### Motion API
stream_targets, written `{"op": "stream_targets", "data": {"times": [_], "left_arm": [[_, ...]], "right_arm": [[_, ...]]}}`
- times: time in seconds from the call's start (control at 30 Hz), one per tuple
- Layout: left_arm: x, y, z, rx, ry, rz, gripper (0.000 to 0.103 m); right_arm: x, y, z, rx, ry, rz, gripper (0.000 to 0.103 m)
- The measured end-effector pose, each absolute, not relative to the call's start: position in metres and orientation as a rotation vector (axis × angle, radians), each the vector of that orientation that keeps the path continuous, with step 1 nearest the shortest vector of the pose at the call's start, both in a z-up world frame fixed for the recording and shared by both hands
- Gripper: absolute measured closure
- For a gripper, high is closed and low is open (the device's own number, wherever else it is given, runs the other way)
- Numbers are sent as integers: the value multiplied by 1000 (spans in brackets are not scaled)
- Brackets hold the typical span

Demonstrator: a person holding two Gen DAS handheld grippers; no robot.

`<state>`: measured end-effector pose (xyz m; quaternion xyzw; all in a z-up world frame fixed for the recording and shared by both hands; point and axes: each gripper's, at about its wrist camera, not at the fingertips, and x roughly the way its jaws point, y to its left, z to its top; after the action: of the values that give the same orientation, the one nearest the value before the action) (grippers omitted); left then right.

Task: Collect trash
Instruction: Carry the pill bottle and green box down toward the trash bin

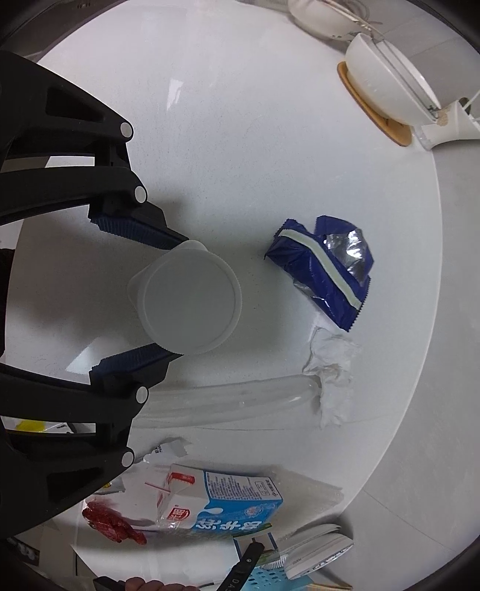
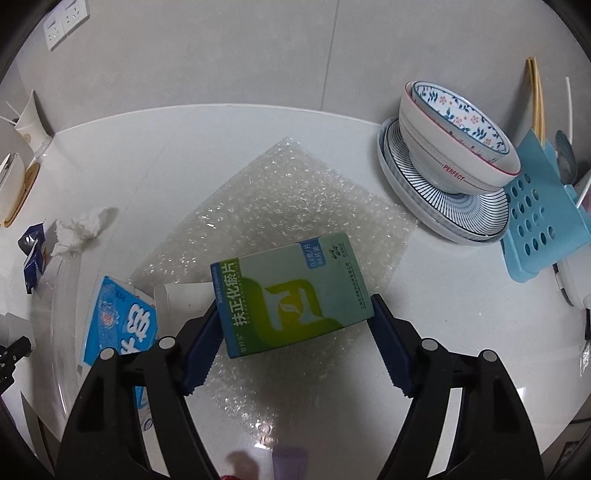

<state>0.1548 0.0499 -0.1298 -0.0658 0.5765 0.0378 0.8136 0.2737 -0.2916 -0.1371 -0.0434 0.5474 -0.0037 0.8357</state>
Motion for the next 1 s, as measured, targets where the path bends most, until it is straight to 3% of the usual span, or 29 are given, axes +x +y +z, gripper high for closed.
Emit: {"op": "stream_targets", "data": {"times": [1.0], "left_arm": [[71, 9, -62, -106, 1107, 22, 53]], "right_arm": [[134, -284, -42, -32, 1004, 57, 31]]}}
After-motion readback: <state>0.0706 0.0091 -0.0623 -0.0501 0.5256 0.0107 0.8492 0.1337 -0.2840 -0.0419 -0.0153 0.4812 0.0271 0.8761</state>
